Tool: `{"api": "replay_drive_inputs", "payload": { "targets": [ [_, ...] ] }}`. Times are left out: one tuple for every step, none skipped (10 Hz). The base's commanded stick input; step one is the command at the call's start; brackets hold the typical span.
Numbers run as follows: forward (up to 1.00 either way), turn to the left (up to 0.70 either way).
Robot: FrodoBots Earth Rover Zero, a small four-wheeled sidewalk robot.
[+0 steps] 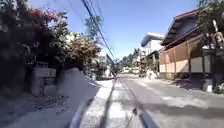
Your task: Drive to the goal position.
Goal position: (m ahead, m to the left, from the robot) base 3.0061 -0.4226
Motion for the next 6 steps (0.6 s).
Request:
{"api": "replay_drive_inputs", "payload": {
  "targets": [
    [0.70, -0.35],
    [0.70, -0.35],
    [0.70, -0.35],
    [0.70, -0.35],
    [0.70, -0.35],
    [0.70, -0.35]
  ]
}}
